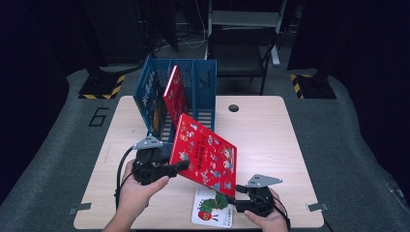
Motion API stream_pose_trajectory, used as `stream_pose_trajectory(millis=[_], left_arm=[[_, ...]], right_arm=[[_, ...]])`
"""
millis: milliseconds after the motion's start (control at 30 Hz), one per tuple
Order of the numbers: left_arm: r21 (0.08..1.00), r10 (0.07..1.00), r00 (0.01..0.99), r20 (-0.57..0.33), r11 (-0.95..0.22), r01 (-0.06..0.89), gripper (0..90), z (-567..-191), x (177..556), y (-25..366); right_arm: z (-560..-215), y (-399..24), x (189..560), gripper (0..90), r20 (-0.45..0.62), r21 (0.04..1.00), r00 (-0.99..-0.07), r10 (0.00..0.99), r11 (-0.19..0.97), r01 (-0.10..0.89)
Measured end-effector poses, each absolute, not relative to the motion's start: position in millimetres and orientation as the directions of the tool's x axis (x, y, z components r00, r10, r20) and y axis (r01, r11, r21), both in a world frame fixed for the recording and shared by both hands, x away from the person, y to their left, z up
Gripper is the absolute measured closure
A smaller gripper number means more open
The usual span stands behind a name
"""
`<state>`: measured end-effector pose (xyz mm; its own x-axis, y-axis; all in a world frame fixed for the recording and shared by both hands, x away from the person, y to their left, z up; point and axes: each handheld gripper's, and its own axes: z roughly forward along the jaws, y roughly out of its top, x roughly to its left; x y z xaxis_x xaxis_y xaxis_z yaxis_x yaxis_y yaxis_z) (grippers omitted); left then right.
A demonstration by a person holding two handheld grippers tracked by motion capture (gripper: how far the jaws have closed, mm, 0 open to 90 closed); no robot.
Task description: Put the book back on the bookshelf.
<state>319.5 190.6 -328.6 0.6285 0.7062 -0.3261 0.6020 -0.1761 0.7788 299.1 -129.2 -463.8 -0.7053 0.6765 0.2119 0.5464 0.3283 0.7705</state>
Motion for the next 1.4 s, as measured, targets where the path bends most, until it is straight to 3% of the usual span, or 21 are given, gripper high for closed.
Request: stream_pose_trajectory(millis=[1400], left_arm=[[0.788, 0.72, 0.629, -0.293, -0.191, 0.585, 59.3, -302.2, 330.4, 201.1]], right_arm=[[-442.0, -118.8, 314.7, 43.6, 0.213, 0.789, -0.714, 0.667, 0.313, 0.528]])
